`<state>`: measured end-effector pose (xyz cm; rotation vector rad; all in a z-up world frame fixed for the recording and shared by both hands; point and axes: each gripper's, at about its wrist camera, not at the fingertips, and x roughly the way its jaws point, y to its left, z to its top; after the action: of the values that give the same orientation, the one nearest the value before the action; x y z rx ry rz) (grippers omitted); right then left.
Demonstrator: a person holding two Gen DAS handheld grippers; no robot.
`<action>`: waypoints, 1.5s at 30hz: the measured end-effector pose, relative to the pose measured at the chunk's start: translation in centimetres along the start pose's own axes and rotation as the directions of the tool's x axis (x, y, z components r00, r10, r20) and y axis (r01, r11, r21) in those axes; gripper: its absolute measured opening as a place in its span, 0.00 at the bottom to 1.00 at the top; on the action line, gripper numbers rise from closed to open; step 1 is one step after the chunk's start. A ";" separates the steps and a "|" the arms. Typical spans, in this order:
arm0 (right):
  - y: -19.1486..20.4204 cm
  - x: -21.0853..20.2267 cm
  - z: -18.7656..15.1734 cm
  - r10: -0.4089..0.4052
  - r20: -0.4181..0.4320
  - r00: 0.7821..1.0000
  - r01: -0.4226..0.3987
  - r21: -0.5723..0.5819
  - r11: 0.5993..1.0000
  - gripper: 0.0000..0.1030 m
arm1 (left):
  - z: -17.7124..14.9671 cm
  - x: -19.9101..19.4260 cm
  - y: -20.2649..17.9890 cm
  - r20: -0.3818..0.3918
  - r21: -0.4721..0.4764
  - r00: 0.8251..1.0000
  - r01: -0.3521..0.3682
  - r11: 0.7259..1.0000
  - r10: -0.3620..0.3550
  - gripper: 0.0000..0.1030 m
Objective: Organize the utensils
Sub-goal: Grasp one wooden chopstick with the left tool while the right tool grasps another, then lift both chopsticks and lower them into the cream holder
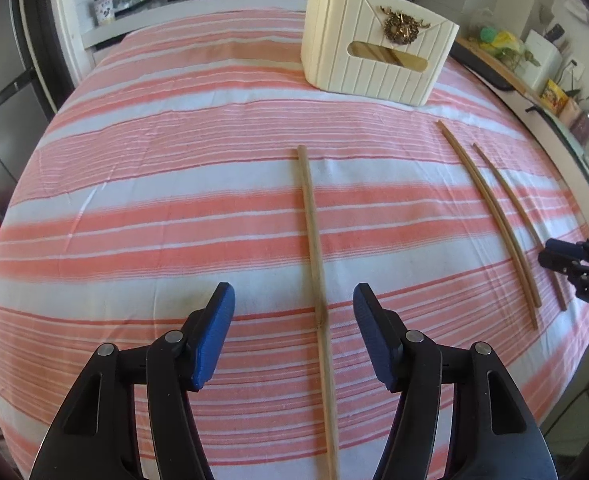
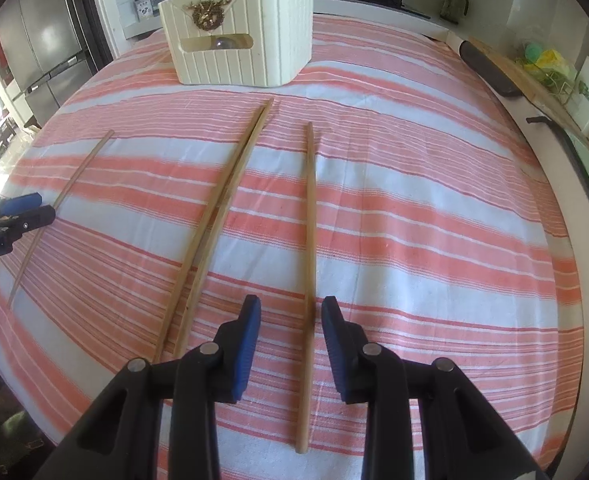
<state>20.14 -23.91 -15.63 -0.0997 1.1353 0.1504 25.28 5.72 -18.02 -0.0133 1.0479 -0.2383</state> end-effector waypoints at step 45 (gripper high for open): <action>-0.9 -11.8 11.4 0.103 0.339 0.935 -0.104 -0.015 0.995 0.05 | 9.3 -13.0 -2.1 0.344 0.111 0.936 0.042 0.993 -0.078 0.05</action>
<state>25.57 -23.81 -0.13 -0.0100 0.7954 0.2499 26.73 5.34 -1.97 0.0044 0.6816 -0.3322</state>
